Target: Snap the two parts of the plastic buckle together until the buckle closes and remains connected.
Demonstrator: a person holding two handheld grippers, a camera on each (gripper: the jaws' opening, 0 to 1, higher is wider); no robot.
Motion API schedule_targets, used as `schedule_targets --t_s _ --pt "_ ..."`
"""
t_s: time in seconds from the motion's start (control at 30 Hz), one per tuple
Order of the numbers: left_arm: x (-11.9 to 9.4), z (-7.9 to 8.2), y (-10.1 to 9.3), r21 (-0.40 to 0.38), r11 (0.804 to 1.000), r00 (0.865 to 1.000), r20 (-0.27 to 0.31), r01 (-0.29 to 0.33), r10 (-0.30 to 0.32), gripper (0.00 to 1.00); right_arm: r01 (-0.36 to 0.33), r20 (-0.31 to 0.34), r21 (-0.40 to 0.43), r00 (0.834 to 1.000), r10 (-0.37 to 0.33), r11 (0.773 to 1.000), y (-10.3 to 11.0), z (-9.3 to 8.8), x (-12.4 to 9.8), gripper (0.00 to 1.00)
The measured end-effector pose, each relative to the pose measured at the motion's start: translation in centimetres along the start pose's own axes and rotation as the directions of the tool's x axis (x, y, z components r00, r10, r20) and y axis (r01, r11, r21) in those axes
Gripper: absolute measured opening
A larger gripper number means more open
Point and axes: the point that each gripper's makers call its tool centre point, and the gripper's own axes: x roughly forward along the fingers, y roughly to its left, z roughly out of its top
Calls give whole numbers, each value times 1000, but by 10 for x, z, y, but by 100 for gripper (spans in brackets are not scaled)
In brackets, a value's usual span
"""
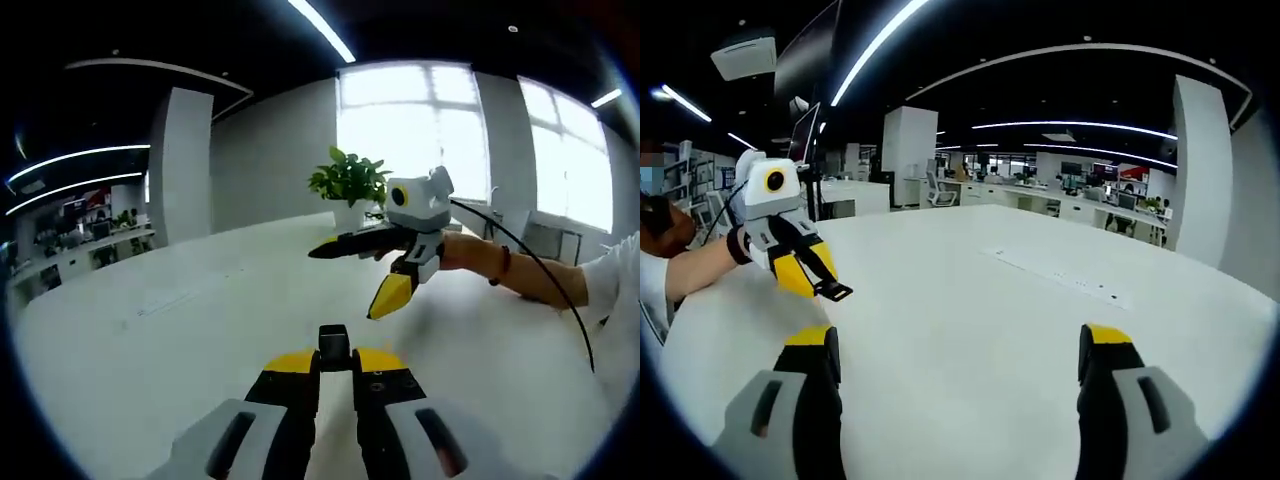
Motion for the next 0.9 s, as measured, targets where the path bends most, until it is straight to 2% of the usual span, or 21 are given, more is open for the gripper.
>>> schedule_targets --t_s 0.2,0.4,0.9 --pt "-1 -2 2 -10 999 1000 -4 -31 31 11 -16 -9 -4 1000 16 1000 3 -1 1 100" --pt "-1 -5 2 -19 1000 1000 -9 -16 16 11 -28 -20 -15 999 28 999 4 -2 2 100" --pt "-1 -8 4 -21 999 999 -16 -50 50 11 -60 -18 -36 998 59 998 10 1 3 100"
